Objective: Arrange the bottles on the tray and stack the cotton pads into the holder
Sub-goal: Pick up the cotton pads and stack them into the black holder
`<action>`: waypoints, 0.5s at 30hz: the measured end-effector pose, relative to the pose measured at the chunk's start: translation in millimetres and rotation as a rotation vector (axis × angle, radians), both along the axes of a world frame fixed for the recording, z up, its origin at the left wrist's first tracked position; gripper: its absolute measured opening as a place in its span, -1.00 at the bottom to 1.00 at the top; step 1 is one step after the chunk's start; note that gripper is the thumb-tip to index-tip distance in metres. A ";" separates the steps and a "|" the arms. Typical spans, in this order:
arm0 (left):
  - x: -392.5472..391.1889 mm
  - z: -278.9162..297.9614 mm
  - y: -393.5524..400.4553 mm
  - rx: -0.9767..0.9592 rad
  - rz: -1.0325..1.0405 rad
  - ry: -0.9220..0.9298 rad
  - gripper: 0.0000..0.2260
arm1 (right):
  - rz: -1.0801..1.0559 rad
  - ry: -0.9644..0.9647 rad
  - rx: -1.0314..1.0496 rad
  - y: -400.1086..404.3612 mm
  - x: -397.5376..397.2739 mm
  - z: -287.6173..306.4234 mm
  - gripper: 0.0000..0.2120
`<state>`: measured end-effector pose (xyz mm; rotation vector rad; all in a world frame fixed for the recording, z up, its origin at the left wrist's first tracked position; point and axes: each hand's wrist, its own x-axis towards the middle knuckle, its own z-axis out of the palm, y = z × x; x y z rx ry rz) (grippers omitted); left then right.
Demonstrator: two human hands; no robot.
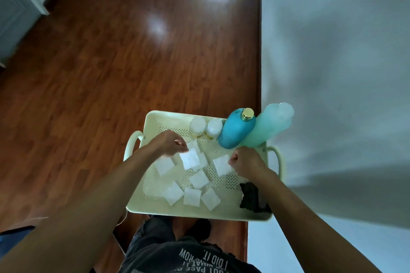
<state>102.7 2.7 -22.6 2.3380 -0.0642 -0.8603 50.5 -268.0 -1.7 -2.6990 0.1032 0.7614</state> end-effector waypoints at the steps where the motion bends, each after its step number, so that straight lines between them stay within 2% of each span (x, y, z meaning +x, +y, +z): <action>1: -2.6 2.0 -1.9 -0.026 0.025 -0.008 -0.82 | -0.060 0.009 0.055 -4.1 -2.1 5.4 -0.81; 3: -8.6 4.9 -6.5 -0.101 0.114 -0.003 -0.83 | -0.177 0.035 0.159 -13.6 -6.4 14.5 -0.81; 9: -38.5 10.4 -28.8 -0.336 0.400 0.067 -0.91 | -0.261 0.003 0.278 -42.2 -27.1 36.8 -0.82; 15: -71.6 15.4 -50.8 -0.444 0.526 0.096 -0.84 | -0.346 -0.009 0.300 -71.8 -52.5 51.1 -0.80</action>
